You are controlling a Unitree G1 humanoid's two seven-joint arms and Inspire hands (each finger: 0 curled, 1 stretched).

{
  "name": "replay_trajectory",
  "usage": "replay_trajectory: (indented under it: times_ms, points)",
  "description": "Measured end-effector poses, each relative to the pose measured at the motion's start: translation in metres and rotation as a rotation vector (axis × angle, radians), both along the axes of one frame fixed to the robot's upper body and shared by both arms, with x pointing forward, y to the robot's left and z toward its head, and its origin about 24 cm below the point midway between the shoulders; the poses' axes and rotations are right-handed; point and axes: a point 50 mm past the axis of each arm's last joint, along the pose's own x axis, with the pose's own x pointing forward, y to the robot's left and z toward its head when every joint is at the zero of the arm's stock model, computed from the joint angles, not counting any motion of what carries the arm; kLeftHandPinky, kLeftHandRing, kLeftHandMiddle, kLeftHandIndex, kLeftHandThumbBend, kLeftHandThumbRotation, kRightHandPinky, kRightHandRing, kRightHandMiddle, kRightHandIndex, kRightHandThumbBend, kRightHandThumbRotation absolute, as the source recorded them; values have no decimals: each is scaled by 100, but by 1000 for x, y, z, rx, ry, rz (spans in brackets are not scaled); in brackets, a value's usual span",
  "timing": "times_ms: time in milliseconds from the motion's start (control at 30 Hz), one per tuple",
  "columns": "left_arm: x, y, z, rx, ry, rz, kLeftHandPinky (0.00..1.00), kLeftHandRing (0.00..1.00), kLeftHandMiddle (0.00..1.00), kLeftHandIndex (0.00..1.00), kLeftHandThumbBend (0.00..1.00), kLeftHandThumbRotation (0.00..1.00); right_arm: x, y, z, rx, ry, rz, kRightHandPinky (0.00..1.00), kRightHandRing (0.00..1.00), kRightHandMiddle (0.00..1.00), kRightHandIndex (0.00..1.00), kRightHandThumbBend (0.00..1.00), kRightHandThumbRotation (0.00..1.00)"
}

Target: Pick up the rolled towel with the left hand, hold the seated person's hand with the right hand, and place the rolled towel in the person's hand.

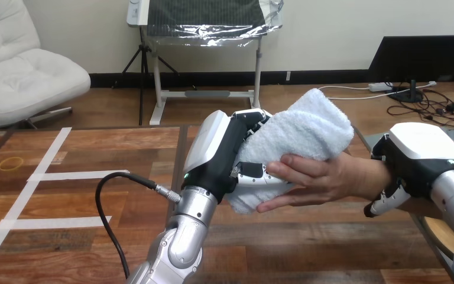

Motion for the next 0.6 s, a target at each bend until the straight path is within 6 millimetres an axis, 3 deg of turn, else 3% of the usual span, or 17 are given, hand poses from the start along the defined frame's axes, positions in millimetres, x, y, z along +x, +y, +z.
replay_trajectory:
  times_ms: [167, 300, 600]
  points:
    - [0, 0, -1, 32, 1, -6, 37, 45, 54, 59, 58, 8, 0, 1, 0, -7, 11, 3, 64, 73, 76, 77, 81, 8]
    - [1, 1, -1, 79, 6, -7, 46, 57, 68, 76, 62, 20, -1, 1, 0, -7, 24, 3, 75, 82, 84, 84, 81, 10]
    - [3, 2, 0, 195, 24, -37, 59, 76, 89, 94, 72, 32, -3, 0, -4, -5, 54, 5, 83, 88, 90, 89, 81, 9]
